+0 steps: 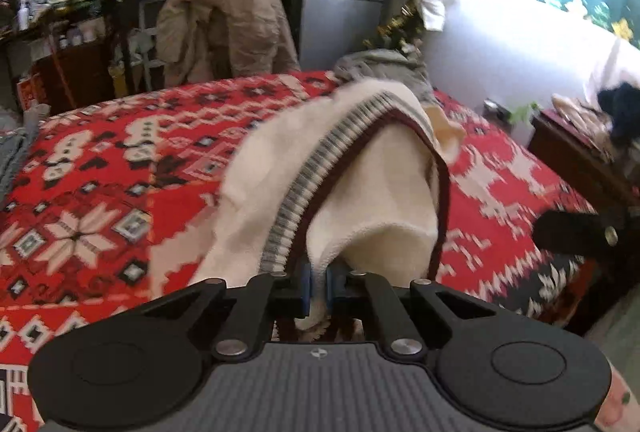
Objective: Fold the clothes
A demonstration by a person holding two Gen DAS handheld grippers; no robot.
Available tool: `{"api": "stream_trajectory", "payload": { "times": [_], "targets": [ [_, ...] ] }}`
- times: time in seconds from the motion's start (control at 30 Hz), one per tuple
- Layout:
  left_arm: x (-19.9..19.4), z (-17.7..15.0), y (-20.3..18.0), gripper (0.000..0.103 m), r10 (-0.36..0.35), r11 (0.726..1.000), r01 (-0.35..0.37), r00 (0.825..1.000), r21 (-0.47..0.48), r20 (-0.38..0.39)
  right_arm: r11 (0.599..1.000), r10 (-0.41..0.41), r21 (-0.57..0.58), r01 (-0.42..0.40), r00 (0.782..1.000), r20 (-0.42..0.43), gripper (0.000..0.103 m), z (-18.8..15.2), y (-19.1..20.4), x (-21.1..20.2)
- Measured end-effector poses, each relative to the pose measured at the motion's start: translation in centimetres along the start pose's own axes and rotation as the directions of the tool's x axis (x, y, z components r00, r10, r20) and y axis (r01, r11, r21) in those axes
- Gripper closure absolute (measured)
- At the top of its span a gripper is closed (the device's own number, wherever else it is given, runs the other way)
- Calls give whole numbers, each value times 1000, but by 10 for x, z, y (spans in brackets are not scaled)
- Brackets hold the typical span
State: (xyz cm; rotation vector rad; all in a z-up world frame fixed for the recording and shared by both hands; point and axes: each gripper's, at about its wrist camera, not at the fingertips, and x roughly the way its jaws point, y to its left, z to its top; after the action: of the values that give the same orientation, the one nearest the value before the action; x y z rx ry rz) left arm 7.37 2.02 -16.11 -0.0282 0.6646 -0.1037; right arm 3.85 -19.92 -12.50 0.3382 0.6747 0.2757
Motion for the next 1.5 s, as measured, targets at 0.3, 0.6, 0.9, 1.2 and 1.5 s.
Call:
{"api": "stream_trajectory", "payload": {
  "times": [0.3, 0.6, 0.9, 1.2, 1.5],
  "targets": [
    [-40, 23, 59, 99, 142, 987, -134, 984, -84, 105, 1000, 4, -8, -4, 1000, 0, 39, 3, 1, 2],
    [-47, 22, 122, 99, 308, 946, -291, 945, -145, 112, 999, 7, -40, -7, 1000, -9, 39, 4, 10, 5],
    [-46, 5, 156, 77, 265, 936, -241, 962, -256, 63, 997, 5, -76, -7, 1000, -25, 39, 8, 19, 18],
    [-72, -12, 134, 33, 200, 965, -184, 977, -189, 69, 993, 22, -117, -26, 999, -33, 38, 22, 34, 50],
    [-65, -30, 128, 33, 149, 966, -149, 989, -212, -15, 987, 19, -157, -21, 1000, -14, 49, 37, 46, 76]
  ]
}}
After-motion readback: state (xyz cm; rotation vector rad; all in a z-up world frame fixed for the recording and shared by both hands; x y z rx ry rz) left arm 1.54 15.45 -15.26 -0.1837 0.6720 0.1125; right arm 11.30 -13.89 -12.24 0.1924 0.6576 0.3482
